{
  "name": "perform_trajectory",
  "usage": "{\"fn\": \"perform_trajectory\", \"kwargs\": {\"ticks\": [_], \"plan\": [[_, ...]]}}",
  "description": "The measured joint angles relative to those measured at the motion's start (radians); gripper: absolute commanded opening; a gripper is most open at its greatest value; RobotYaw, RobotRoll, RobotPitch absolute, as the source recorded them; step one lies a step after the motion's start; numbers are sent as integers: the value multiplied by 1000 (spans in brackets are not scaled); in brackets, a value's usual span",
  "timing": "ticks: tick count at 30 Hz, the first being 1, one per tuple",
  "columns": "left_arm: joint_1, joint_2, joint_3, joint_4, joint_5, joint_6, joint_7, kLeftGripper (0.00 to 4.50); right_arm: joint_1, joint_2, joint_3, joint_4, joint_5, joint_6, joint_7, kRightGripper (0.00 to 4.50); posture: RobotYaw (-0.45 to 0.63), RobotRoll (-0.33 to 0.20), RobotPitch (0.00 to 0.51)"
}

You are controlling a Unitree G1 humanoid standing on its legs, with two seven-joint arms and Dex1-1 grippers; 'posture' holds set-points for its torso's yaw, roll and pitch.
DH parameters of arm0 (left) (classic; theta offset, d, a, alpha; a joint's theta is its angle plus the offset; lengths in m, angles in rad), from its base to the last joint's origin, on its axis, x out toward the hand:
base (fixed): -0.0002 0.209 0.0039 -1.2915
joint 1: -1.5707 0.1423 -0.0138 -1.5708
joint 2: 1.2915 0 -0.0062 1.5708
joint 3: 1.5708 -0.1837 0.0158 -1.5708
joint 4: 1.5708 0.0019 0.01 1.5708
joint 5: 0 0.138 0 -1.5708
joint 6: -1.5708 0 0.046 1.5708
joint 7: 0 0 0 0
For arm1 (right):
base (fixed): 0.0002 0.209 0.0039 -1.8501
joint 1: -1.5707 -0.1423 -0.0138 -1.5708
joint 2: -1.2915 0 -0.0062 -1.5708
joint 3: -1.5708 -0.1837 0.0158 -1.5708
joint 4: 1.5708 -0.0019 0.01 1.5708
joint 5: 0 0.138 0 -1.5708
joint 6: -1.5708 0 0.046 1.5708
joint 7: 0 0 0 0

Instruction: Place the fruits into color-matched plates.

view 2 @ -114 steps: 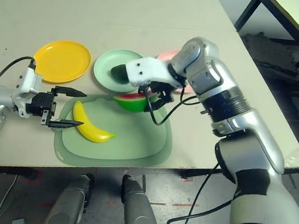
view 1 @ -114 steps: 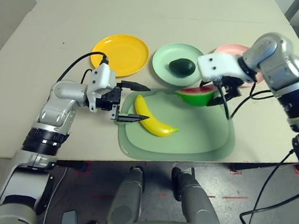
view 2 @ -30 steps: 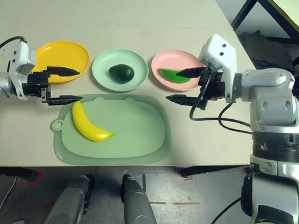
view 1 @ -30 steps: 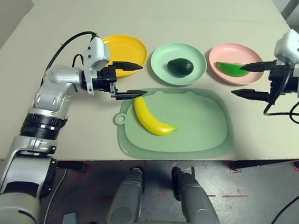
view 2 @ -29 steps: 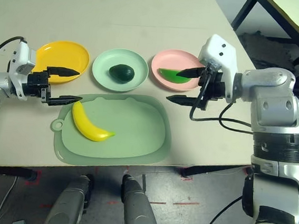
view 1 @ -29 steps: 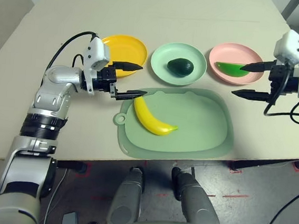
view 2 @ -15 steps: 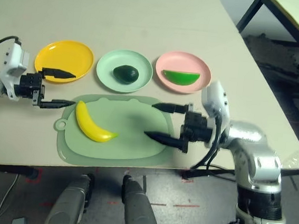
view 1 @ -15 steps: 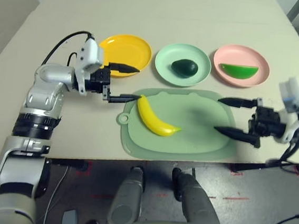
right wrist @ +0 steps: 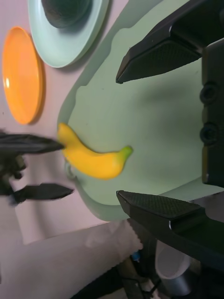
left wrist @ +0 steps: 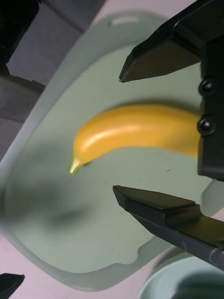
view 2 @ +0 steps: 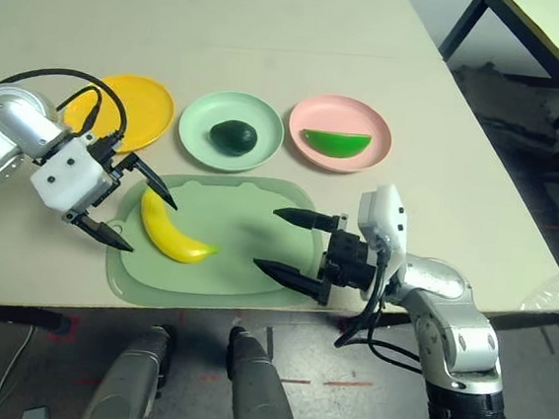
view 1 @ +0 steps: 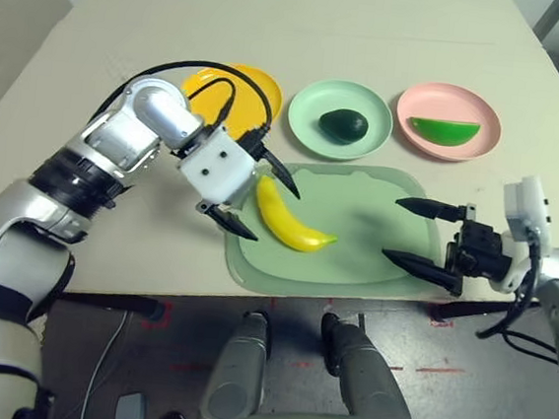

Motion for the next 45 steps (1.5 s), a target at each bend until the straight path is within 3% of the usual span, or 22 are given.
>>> {"fn": "perform_trajectory", "kwargs": {"ticks": [3, 9, 10, 18, 25, 31, 36, 45], "plan": [[-4, -23, -21, 89, 59, -49, 0, 3875, 21, -2, -1, -27, 9, 0, -30, 4500, -185, 0, 224], [-5, -54, -32, 196, 157, -103, -1, 1785, 1, -25, -12, -33, 26, 0, -67, 4500, -190, 0, 223], [-4, -56, -29, 201, 161, -108, -1, 1640, -8, -28, -13, -33, 32, 1, -72, 4500, -186, 0, 220], [14, -58, 2, 202, 156, -63, -1, 1639, -18, -53, -13, -35, 52, 4, -85, 4500, -157, 0, 222], [-17, -69, 182, 324, 178, 46, 20, 1639, 3, -38, -15, -40, 69, -1, -104, 4500, -137, 0, 228], [-116, -41, 334, 543, 277, 68, 155, 1639, 40, -30, -53, -45, 92, -1, -146, 4500, -142, 0, 230], [-182, -44, 391, 703, 378, 63, 322, 1639, 51, -30, -70, -44, 92, -9, -161, 4500, -153, 0, 227], [-180, -69, 347, 860, 637, 34, 634, 1639, 63, -30, -101, -39, 92, -20, -191, 4500, -180, 0, 226]]}}
